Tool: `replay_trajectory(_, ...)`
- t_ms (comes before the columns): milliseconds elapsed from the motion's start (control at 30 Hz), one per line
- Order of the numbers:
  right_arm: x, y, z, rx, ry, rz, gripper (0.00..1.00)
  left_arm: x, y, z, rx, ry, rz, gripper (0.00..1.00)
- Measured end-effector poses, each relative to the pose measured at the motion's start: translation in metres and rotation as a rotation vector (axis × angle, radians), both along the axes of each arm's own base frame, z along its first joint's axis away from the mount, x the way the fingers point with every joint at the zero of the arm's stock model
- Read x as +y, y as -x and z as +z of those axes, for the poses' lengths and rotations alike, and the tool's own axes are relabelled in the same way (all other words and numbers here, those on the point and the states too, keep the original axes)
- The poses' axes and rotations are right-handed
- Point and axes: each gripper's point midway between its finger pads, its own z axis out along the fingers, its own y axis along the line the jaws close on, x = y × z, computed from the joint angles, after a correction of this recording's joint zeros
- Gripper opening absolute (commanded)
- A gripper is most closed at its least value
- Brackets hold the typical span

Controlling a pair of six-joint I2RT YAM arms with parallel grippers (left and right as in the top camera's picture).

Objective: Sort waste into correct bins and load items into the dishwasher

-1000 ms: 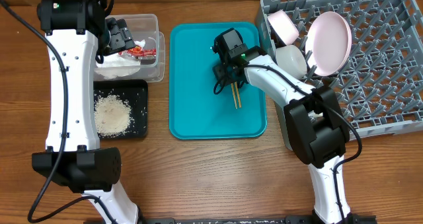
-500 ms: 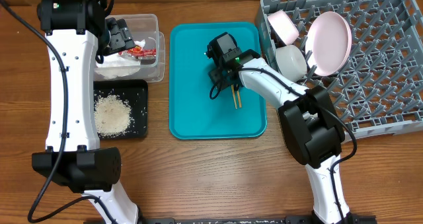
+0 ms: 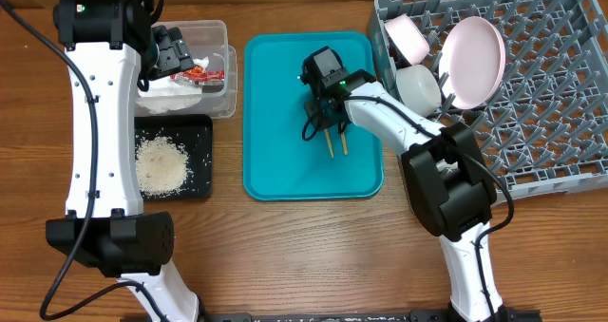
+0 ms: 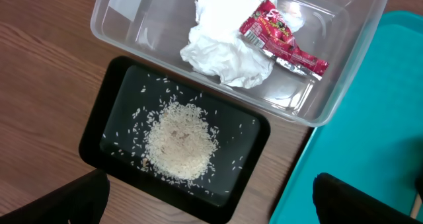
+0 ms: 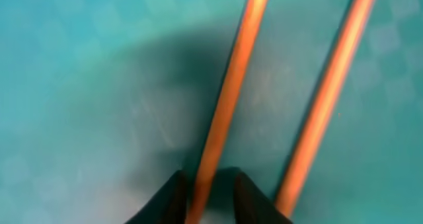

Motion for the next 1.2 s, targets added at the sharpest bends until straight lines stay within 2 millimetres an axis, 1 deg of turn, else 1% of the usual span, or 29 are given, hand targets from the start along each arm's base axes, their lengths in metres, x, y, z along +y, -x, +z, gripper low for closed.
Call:
replay_trajectory(33,-0.002,0.004,-0.001,0.019,0.004,-0.016,0.06,0.0,0.0,0.0,0.0,0.0,0.0,1.0)
replay_trajectory(67,-0.004,0.006,-0.001,0.031,0.008,-0.023,0.04,0.0,0.0,0.0,0.0,0.0,0.0,1.0)
replay_trajectory(267,-0.01,0.015,0.001,0.077,0.029,-0.045,0.04,0.0,0.0,0.0,0.0,0.0,0.0,1.0)
replay_trajectory(400,-0.012,0.022,0.008,0.116,0.038,-0.043,0.04,0.0,0.0,0.0,0.0,0.0,0.0,1.0)
replay_trajectory(467,-0.011,0.023,0.016,0.128,0.04,-0.043,0.04,0.0,0.0,0.0,0.0,0.0,0.0,1.0)
replay_trajectory(500,-0.01,0.022,0.025,0.129,0.037,-0.044,0.04,0.0,0.0,0.0,0.0,0.0,0.0,1.0)
replay_trajectory(567,-0.005,0.015,0.05,0.103,0.014,-0.042,0.04,0.0,0.0,0.0,0.0,0.0,0.0,1.0)
replay_trajectory(633,-0.005,0.012,0.081,0.07,-0.009,-0.044,0.04,0.0,0.0,0.0,0.0,0.0,0.0,1.0)
replay_trajectory(700,-0.008,0.007,0.126,0.005,-0.054,-0.053,0.04,0.0,0.0,0.0,0.0,0.0,0.0,1.0)
replay_trajectory(733,-0.013,0.003,0.154,-0.042,-0.083,-0.066,0.04,0.0,0.0,0.0,0.0,0.0,0.0,1.0)
replay_trajectory(767,-0.018,0.002,0.174,-0.075,-0.103,-0.079,0.04,0.0,0.0,0.0,0.0,0.0,0.0,1.0)
replay_trajectory(800,-0.028,0.0,0.198,-0.116,-0.13,-0.101,0.04,0.0,0.0,0.0,0.0,0.0,0.0,1.0)
replay_trajectory(867,-0.055,0.002,0.238,-0.176,-0.165,-0.162,0.04,0.0,0.0,0.0,0.0,0.0,0.0,1.0)
replay_trajectory(900,-0.069,0.003,0.25,-0.191,-0.173,-0.19,0.04,0.0,0.0,0.0,0.0,0.0,0.0,1.0)
replay_trajectory(933,-0.088,0.004,0.263,-0.207,-0.179,-0.231,0.04,0.0,0.0,0.0,0.0,0.0,0.0,1.0)
replay_trajectory(967,-0.107,0.005,0.269,-0.213,-0.174,-0.27,0.04,0.0,0.0,0.0,0.0,0.0,0.0,1.0)
replay_trajectory(1000,-0.127,0.008,0.272,-0.203,-0.162,-0.307,0.04,0.0,0.0,0.0,0.0,0.0,0.0,1.0)
replay_trajectory(1067,-0.151,0.013,0.267,-0.166,-0.134,-0.352,0.04,0.0,0.0,0.0,0.0,0.0,0.0,1.0)
replay_trajectory(1133,-0.177,0.022,0.255,-0.1,-0.096,-0.397,0.04,0.0,0.0,0.0,0.0,0.0,0.0,1.0)
replay_trajectory(1200,-0.189,0.028,0.251,-0.063,-0.089,-0.417,0.04,0.0,0.0,0.0,0.0,0.0,0.0,1.0)
